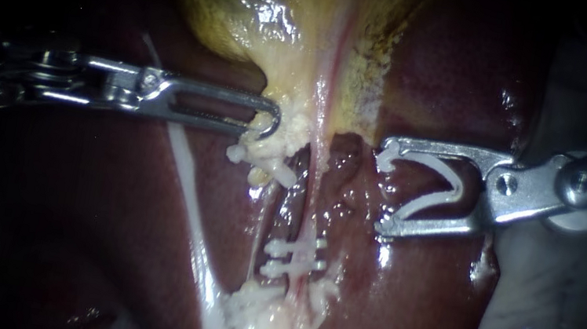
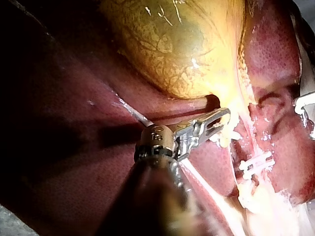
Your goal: Clipping third clip right tube
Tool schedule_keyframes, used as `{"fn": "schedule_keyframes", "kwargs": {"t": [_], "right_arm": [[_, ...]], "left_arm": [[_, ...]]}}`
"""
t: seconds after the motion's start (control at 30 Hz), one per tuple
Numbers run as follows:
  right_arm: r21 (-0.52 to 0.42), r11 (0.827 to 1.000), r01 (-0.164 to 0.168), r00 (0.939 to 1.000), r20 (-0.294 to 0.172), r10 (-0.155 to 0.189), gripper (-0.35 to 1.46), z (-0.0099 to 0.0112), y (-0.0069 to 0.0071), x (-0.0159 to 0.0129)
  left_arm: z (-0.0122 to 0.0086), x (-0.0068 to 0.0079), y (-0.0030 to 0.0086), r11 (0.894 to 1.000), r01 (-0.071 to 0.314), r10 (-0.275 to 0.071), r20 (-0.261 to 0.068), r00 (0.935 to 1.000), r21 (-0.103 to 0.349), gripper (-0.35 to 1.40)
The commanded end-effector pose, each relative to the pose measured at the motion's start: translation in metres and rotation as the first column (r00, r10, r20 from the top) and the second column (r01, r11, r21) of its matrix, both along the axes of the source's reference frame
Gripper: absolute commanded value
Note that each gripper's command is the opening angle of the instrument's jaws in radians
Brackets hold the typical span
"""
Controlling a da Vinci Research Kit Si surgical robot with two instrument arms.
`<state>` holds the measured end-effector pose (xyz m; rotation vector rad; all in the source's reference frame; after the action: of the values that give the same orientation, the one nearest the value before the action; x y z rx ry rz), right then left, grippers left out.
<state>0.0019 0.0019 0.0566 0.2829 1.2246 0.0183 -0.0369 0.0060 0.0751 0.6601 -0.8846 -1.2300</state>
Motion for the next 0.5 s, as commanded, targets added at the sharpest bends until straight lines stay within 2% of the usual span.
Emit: {"fn": "schedule_keyframes", "kwargs": {"t": [0.03, 0.23, 0.33, 0.5], "right_arm": [[0.000, 1.000, 0.000, 1.0000, 0.000, 0.000, 0.50, -0.0001, 0.0000, 0.0000], [0.000, 1.000, 0.000, 1.0000, 0.000, 0.000, 0.50, -0.0001, 0.0000, 0.0000], [0.000, 1.000, 0.000, 1.0000, 0.000, 0.000, 0.50, -0.0001, 0.0000, 0.0000], [0.000, 1.000, 0.000, 1.0000, 0.000, 0.000, 0.50, -0.0001, -0.0001, 0.0000]], "left_arm": [[0.0000, 0.0000, 0.0000, 1.000, 0.000, 0.000, 0.000, 1.0000, 0.000, -0.35], [-0.0007, 0.0003, 0.0000, 1.000, -0.001, 0.001, 0.002, 1.0000, 0.003, -0.35], [-0.0022, 0.0009, 0.0003, 1.000, -0.002, 0.002, 0.004, 1.0000, 0.010, -0.35], [-0.0049, 0.0023, 0.0012, 1.000, 0.018, -0.018, -0.009, 0.9998, 0.012, -0.35]]}}
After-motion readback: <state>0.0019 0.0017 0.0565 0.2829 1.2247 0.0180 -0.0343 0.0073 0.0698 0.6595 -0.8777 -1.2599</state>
